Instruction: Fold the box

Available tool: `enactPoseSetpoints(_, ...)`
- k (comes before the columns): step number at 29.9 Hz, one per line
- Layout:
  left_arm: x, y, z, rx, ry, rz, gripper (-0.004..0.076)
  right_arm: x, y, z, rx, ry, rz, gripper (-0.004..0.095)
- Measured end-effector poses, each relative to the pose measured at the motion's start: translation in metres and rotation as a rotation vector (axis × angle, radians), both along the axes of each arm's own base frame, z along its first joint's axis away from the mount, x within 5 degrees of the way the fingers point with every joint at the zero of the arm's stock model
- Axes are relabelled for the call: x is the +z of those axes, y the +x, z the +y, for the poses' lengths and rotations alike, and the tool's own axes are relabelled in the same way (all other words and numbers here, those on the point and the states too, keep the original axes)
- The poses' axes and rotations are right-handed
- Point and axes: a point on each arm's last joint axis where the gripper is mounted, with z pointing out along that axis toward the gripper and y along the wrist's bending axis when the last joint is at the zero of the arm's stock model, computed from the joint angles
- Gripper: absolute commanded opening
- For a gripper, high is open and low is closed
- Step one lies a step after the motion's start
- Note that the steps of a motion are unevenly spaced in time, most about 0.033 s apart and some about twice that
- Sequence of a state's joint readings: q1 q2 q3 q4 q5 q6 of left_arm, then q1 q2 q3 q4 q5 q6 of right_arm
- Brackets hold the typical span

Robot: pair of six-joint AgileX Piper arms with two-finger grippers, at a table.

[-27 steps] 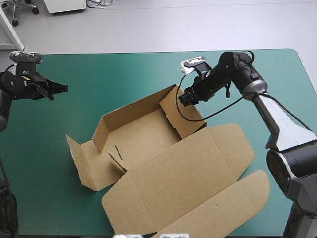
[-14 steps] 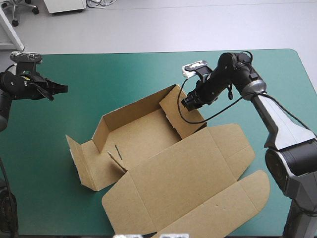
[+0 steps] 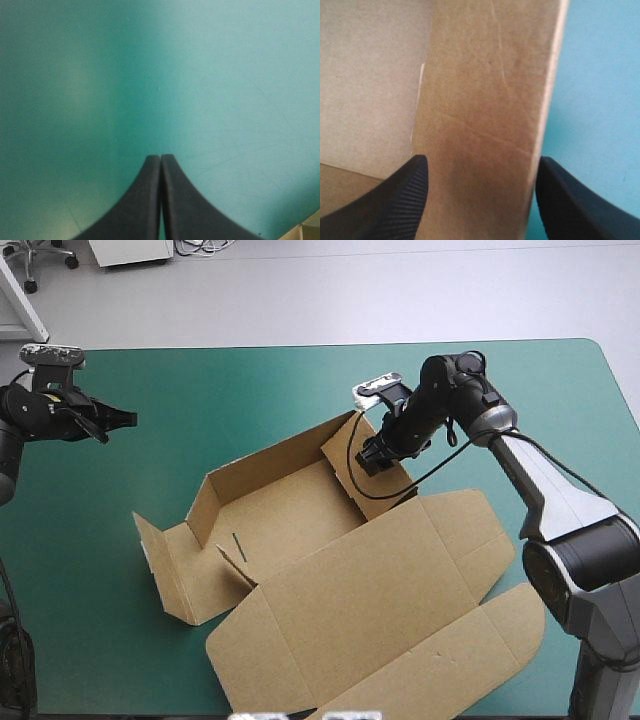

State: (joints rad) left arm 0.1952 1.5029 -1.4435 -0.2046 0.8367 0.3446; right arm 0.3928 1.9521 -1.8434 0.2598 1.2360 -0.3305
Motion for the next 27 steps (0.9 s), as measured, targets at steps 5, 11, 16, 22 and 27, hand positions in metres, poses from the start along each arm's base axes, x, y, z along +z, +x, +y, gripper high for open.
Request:
enactPoseSetpoints(5, 0.0, 0.0, 0.0, 0.0, 0.0, 0.0, -0.001, -0.024, 0.003, 0.013, -0.003, -0.064, 0.041, 0.0593)
enactPoseSetpoints(11, 0.0, 0.0, 0.0, -0.001, -0.001, 0.004, -0.001, -0.038, 0.007, 0.018, -0.015, -0.095, 0.063, 0.0585)
enactPoseSetpoints(16, 0.0, 0.0, 0.0, -0.001, -0.001, 0.004, -0.001, -0.043, 0.008, 0.018, -0.028, -0.105, 0.074, 0.031)
enactPoseSetpoints(22, 0.0, 0.0, 0.0, -0.001, -0.002, 0.005, -0.001, -0.044, 0.01, 0.015, -0.05, -0.132, 0.062, -0.0011)
enactPoseSetpoints(27, 0.0, 0.0, 0.0, -0.001, -0.002, 0.007, -0.001, -0.044, 0.011, 0.012, -0.086, -0.17, 0.05, -0.0017)
